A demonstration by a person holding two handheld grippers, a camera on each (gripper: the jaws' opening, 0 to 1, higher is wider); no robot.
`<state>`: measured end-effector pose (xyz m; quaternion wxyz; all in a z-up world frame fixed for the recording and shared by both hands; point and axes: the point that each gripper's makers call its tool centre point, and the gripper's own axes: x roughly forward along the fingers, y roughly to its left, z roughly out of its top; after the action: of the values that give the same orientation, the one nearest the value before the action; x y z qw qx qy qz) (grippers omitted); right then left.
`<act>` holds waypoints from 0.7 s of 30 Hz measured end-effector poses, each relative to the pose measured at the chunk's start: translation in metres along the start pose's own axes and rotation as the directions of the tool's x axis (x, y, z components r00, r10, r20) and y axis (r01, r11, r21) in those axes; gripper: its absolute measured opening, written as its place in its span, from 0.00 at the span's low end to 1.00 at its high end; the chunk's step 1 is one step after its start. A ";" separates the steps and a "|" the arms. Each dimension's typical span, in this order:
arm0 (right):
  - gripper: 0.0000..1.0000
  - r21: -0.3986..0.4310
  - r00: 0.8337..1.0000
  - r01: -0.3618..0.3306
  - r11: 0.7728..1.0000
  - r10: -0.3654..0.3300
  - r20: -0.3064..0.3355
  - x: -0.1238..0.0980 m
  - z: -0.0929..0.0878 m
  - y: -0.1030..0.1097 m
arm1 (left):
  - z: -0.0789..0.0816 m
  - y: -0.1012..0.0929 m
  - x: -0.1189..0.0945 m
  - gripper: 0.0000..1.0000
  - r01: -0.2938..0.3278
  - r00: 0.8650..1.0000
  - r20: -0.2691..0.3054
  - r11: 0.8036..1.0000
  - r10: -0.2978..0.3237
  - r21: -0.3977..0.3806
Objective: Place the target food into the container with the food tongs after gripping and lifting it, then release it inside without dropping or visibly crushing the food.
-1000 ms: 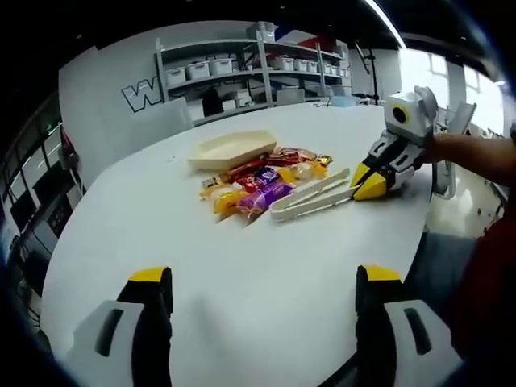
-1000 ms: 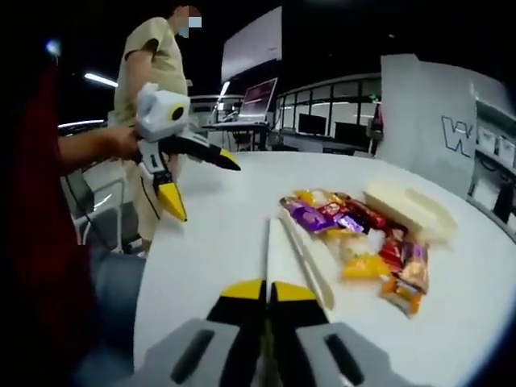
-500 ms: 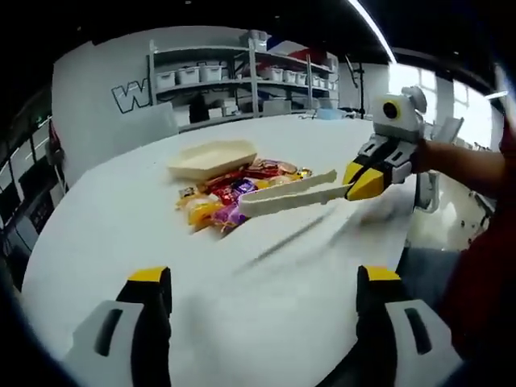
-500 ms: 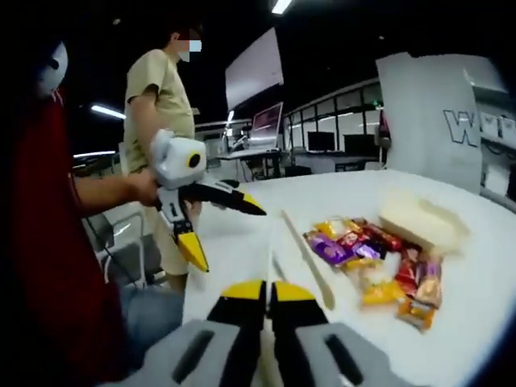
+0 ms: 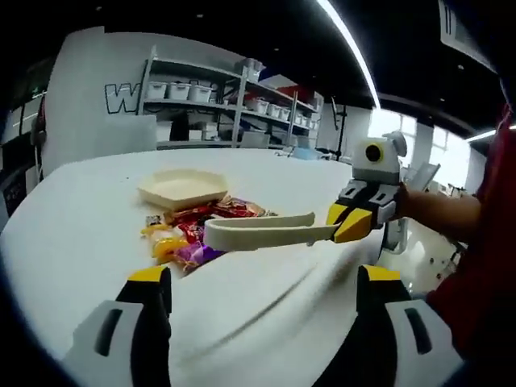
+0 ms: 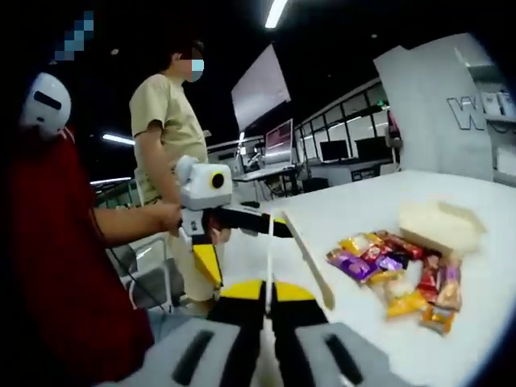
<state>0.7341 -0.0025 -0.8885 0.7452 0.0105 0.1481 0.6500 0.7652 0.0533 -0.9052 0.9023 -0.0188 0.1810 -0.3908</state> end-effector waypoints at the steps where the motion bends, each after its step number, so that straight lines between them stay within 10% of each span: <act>1: 0.00 0.009 1.000 -0.004 1.000 0.004 0.010 0.000 0.002 0.001 | 0.002 -0.003 0.001 0.94 0.019 1.000 0.008 1.000 -0.019 -0.016; 21: 0.00 0.115 0.980 -0.175 0.978 0.161 0.119 -0.001 0.031 0.039 | 0.045 -0.044 0.006 0.88 0.236 0.961 0.181 0.964 -0.211 -0.126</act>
<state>0.7036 0.0082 -0.8508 0.6925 0.1048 0.1463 0.6986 0.7536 0.0136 -0.8568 0.8604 -0.1379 0.1300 -0.4730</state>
